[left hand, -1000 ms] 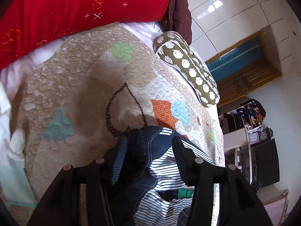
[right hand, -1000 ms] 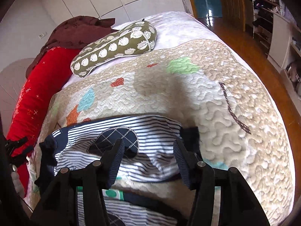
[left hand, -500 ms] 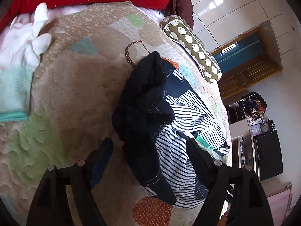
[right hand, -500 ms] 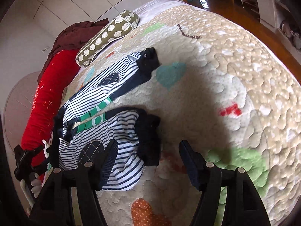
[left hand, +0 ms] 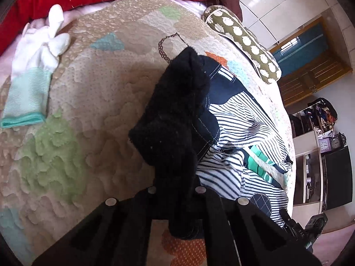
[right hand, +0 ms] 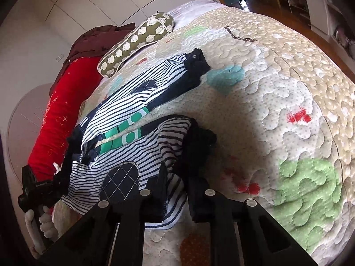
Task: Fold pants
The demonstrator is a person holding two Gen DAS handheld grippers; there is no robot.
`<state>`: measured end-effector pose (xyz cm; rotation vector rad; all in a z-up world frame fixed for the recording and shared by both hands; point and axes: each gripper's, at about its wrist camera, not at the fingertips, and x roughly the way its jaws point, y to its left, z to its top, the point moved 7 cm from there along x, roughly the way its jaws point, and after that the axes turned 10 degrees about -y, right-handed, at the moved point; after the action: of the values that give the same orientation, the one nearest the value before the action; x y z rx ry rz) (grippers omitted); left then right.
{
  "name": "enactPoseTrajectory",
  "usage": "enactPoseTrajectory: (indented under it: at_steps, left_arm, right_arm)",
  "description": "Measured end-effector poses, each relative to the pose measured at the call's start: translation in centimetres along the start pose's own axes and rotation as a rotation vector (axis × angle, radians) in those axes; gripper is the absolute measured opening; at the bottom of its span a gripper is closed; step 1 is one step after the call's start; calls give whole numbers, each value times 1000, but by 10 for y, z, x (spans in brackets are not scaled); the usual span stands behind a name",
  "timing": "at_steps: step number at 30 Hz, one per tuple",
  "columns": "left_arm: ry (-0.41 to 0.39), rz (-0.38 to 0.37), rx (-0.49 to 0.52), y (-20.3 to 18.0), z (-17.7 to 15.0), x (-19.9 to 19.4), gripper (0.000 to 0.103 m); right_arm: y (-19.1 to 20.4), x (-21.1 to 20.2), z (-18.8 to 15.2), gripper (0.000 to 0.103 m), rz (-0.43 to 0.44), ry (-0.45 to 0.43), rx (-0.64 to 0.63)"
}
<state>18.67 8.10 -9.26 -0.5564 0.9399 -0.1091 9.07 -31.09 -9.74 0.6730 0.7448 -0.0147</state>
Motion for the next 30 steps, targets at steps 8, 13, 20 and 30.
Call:
enactPoseTrajectory:
  at_steps: [8, 13, 20, 30]
  left_arm:
    - [-57, -23, 2, 15, -36, -59, 4]
    - [-33, 36, -17, 43, -62, -50, 15]
    - [-100, -24, -25, 62, -71, -80, 26]
    - [-261, 14, 48, 73, -59, -130, 31]
  right_arm:
    - [0, -47, -23, 16, 31, -11, -3]
    - [-9, -46, -47, 20, -33, 12, -62]
    - [-8, -62, -30, 48, -54, -36, -103]
    - [-2, 37, 77, 64, -116, -12, 52]
